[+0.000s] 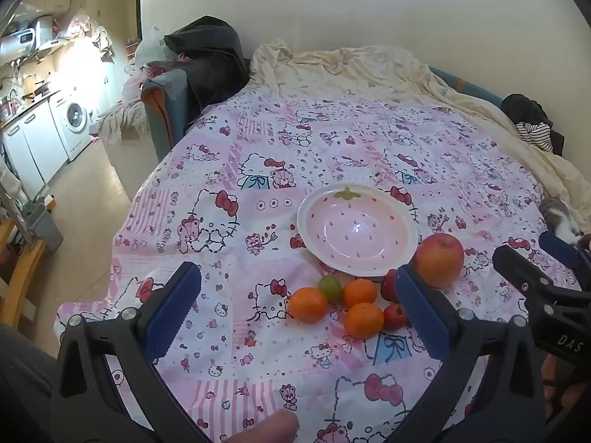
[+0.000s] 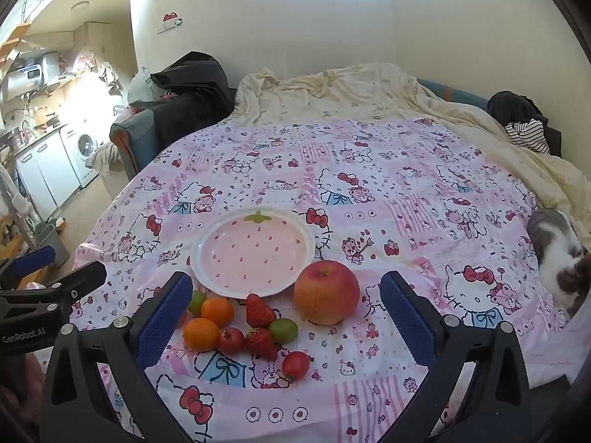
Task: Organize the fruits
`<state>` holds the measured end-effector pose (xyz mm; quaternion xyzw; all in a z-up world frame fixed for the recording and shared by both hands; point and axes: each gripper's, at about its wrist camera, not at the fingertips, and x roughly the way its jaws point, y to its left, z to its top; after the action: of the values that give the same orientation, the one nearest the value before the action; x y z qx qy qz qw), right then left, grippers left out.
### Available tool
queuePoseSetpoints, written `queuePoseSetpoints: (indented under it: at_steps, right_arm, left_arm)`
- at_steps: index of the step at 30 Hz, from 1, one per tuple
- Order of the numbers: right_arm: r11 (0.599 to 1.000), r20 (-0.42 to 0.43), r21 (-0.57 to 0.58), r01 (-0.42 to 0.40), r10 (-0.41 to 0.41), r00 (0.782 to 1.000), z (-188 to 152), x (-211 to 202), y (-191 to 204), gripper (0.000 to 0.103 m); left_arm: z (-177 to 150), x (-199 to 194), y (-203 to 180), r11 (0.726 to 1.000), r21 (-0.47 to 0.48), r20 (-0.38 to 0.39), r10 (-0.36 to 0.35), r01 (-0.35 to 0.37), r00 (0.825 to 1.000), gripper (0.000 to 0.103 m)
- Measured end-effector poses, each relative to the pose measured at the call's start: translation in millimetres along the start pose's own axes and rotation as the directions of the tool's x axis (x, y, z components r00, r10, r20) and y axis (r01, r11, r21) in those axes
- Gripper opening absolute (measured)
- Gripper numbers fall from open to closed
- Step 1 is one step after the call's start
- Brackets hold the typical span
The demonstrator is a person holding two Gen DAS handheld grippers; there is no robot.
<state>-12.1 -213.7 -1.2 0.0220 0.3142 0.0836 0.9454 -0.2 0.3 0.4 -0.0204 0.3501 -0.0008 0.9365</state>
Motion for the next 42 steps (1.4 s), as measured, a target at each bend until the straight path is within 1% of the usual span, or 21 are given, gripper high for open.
queuePoseSetpoints:
  at_steps: [2, 4, 7, 14, 42]
  right_arm:
    - [1.000, -0.002, -0.002, 0.002, -0.002, 1.000, -0.1, 0.2, 0.3, 0.103]
    - [1.000, -0.002, 0.000, 0.001, -0.001, 1.000, 0.0, 0.1, 0.2, 0.103]
    - [1.000, -0.002, -0.001, 0.003, -0.003, 1.000, -0.1, 0.0, 0.4, 0.103]
    - [1.000, -0.003, -0.001, 0.002, -0.002, 1.000, -0.1, 0.1, -0.2, 0.103]
    - [1.000, -0.003, 0.012, 0.010, -0.010, 1.000, -0.2, 2.0, -3.1, 0.103]
  left_arm:
    - [0.2, -1.0, 0.2, 1.000, 0.000, 0.005, -0.009, 0.009, 1.000, 0.103]
    - [-0.7, -4.1, 2.0, 1.000, 0.008, 0.031, -0.008, 0.008, 0.999, 0.103]
    - [1.2, -2.3, 0.9, 1.000, 0.014, 0.019, -0.025, 0.024, 1.000, 0.103]
    - [0.1, -2.2, -5.2, 1.000, 0.021, 0.018, -0.020, 0.020, 1.000, 0.103]
    - [0.7, -3.6, -1.4, 1.000, 0.003, 0.020, -0.023, 0.023, 1.000, 0.103]
